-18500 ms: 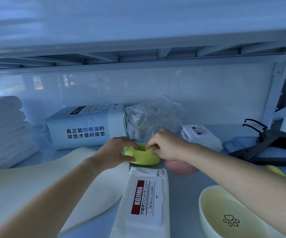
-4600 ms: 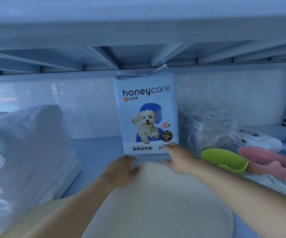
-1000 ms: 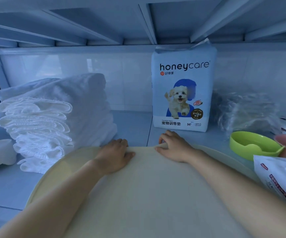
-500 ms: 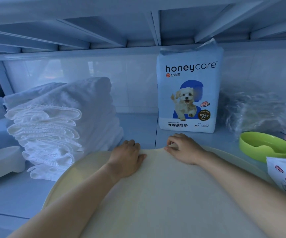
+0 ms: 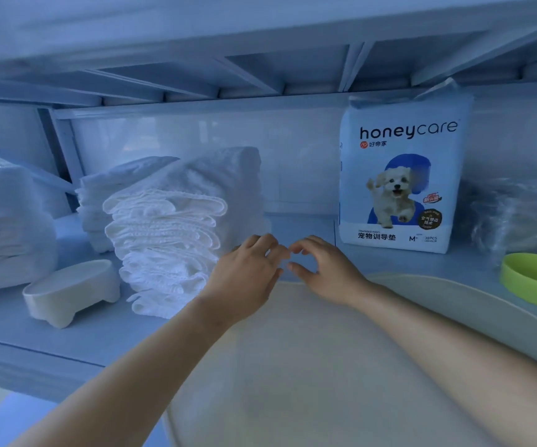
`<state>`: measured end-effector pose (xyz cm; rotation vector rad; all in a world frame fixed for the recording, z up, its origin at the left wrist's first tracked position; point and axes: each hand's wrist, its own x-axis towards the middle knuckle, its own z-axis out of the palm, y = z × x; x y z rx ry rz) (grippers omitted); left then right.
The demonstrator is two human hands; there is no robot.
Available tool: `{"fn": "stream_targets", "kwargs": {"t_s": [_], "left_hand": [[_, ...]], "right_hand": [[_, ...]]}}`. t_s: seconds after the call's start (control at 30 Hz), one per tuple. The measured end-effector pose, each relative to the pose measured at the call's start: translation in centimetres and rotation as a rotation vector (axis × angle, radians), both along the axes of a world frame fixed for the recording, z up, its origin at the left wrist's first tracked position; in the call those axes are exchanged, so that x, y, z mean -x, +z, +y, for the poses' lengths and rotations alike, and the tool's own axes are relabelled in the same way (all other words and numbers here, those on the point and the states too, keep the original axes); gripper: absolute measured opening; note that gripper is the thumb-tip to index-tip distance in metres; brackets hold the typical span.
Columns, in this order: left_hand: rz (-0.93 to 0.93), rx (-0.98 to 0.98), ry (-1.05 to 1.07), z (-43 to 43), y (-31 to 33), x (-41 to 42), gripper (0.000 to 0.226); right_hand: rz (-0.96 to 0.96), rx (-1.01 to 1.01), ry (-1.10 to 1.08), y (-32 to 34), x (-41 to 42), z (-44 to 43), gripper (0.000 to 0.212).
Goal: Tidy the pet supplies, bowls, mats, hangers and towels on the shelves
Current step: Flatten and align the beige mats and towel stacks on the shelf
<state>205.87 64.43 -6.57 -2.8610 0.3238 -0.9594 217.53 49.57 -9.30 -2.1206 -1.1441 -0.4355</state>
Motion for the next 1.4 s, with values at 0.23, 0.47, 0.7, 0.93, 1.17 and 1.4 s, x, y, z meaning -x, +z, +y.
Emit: {"fn": "stream_targets", "kwargs": {"t_s": [0.23,0.47,0.7,0.93,1.17,1.4], "left_hand": [[-0.025,-0.011,-0.018,3.8,0.6,5.4,0.024],[-0.099,-0.006,0.041,10.0,0.0,8.3,0.035],[-0.007,0.024,0.046,14.0,-1.4,7.1,0.075],[-0.058,0.064,-0.085,15.5,-1.8,3.6,0.087],[0.037,0.097,-0.102,16.5,-1.4,-1.9,0.075],[-0.047,0.198,-0.041,14.8,-1.5,-3.9,0.065]], "right_hand": [[0.024,-0.181,-0.003,0.9,4.5,4.8,0.053],[0.015,-0.245,0.031,1.3,8.4,9.1,0.084],[0.022,-0.206,-0.035,0.8,9.0,10.7,0.103],[0.035,-0.201,-0.072,0.9,7.4,11.1,0.100],[0.099,-0.108,-0.243,0.7,3.3,9.6,0.092],[0.141,0.118,-0.445,-1.5,0.6,0.5,0.044]]}}
